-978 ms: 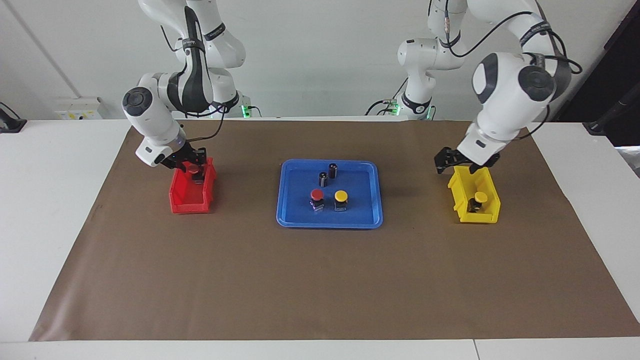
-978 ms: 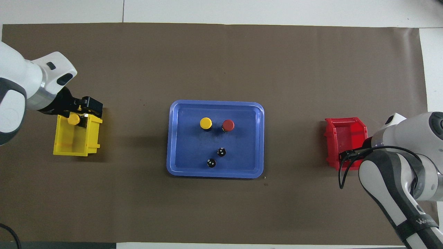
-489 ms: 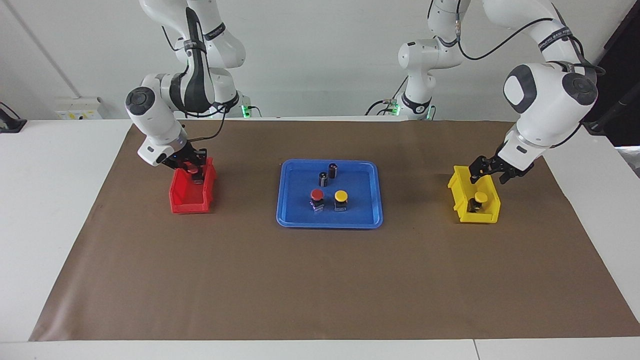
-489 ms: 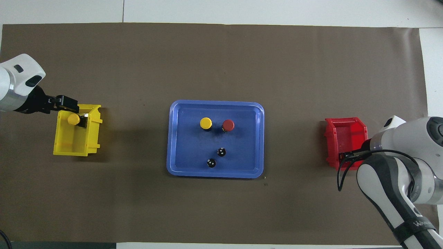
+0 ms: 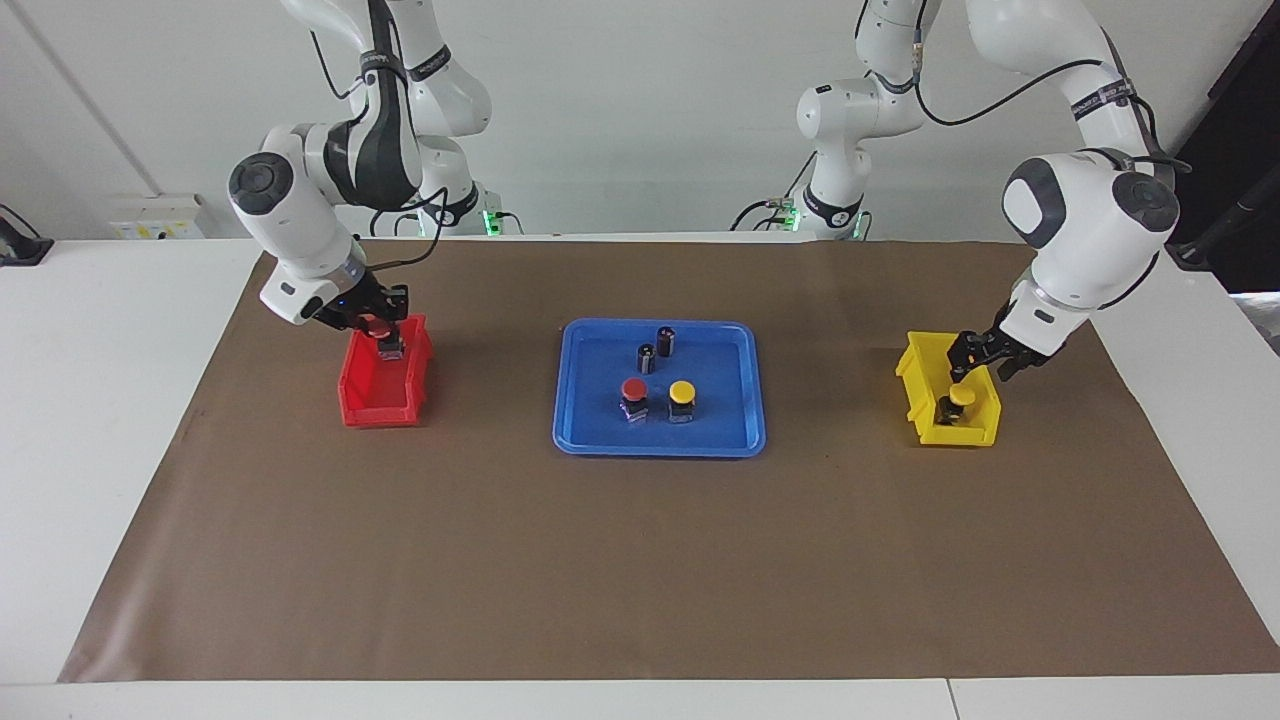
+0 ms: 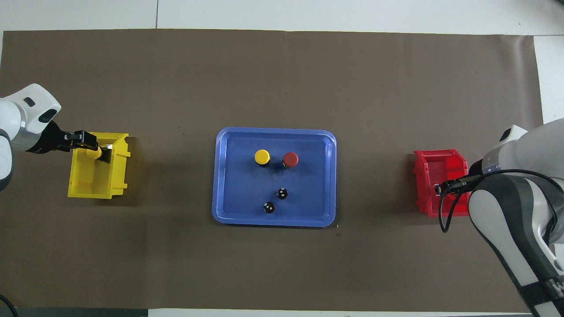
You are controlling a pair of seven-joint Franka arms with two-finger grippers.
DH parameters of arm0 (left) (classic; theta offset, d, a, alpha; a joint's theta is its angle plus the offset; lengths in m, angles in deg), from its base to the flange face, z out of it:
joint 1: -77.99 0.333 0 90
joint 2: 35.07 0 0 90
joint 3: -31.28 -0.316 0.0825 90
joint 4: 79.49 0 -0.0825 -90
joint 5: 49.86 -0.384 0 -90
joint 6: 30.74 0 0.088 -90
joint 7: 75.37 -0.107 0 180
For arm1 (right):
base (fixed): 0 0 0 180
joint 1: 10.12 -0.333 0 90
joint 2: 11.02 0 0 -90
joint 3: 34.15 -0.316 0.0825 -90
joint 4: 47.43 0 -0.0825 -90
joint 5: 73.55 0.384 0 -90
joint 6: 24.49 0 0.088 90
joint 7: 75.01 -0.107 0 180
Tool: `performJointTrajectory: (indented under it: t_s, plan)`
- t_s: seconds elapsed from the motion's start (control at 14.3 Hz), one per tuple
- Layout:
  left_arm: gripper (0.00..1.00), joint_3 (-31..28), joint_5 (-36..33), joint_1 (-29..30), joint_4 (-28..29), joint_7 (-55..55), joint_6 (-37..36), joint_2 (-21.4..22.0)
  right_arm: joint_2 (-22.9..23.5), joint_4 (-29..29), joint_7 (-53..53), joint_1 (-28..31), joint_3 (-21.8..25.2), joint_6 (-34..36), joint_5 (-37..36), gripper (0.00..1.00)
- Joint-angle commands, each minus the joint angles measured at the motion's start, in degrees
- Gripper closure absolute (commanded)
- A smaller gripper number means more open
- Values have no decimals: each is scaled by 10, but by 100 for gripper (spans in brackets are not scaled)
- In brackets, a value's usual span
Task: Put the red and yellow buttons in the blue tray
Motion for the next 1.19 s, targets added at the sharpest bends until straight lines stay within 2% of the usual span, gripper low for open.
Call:
performJointTrajectory:
  t_s: [0.0, 0.07, 0.21, 0.49, 0.7, 0.84, 0.98, 1.12]
  plan:
    - [35, 5, -9, 6, 37, -4, 33, 15, 57, 116, -76, -46, -4, 51, 8, 75]
    - [36, 5, -9, 6, 39, -5, 40, 14, 68, 131, -116, -77, -4, 38, 10, 75]
    - [37, 5, -9, 6, 40, -5, 56, 9, 76, 129, -215, -138, -4, -34, 41, 75]
    - [39, 5, -9, 6, 44, -2, 79, -1, 111, 136, -307, -220, -4, -99, 47, 75]
    - [39, 5, -9, 8, 53, -3, 102, -7, 123, 109, -313, -239, -4, -173, 47, 75]
    - [39, 6, -9, 20, 66, -3, 120, -7, 130, 102, -313, -244, -4, -190, 47, 75]
    - [39, 5, -9, 20, 68, -3, 125, -14, 154, 102, -317, -271, -4, -206, 47, 75]
    - [39, 6, -9, 20, 69, -2, 128, -17, 179, 107, -319, -272, -4, -221, 47, 75]
